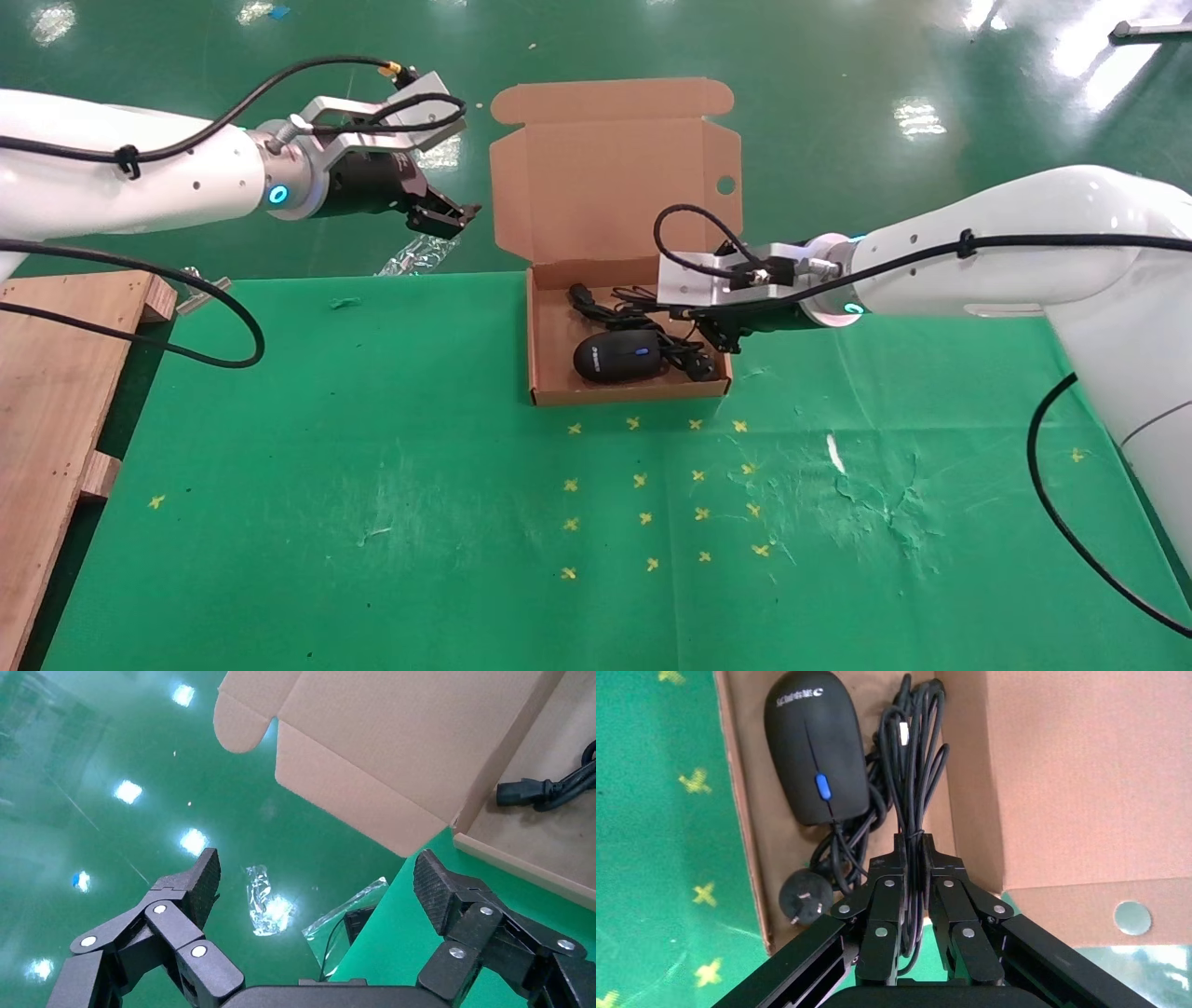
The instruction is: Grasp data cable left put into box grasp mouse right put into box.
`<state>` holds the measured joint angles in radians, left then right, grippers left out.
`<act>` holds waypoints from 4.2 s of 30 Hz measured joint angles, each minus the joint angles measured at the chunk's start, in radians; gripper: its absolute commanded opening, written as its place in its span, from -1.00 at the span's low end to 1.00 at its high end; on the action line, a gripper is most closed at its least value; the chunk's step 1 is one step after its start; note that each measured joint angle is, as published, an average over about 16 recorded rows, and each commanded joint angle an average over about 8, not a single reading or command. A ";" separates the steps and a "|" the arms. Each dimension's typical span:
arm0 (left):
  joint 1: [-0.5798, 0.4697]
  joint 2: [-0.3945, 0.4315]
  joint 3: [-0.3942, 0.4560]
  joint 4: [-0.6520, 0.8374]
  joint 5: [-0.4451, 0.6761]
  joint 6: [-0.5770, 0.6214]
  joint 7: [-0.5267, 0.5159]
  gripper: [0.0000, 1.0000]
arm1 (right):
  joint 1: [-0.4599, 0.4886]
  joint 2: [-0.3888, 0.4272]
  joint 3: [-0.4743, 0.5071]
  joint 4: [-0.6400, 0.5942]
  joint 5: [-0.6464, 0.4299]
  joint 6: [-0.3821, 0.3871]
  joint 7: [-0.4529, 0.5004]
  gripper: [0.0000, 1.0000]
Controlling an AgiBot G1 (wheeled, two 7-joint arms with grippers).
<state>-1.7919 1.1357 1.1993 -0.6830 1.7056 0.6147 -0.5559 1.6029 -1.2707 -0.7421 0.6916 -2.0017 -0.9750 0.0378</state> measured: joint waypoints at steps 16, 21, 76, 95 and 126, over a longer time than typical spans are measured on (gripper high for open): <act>0.001 0.001 0.000 -0.001 0.000 0.000 0.000 1.00 | 0.003 0.004 0.001 0.016 0.002 -0.010 0.014 1.00; 0.001 0.001 0.000 -0.001 0.001 0.000 0.000 1.00 | -0.002 0.013 0.006 0.027 0.017 -0.019 0.018 1.00; 0.132 -0.095 -0.168 -0.111 -0.178 0.161 0.067 1.00 | -0.454 0.569 0.398 0.513 1.095 -0.450 0.132 1.00; 0.359 -0.262 -0.459 -0.301 -0.487 0.440 0.184 1.00 | -0.528 0.660 0.461 0.592 1.272 -0.521 0.149 1.00; 0.708 -0.518 -0.908 -0.594 -0.963 0.870 0.362 1.00 | -0.528 0.661 0.459 0.592 1.274 -0.520 0.148 1.00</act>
<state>-1.0837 0.6180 0.2911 -1.2765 0.7425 1.4843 -0.1936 1.0753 -0.6099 -0.2826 1.2832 -0.7280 -1.4953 0.1857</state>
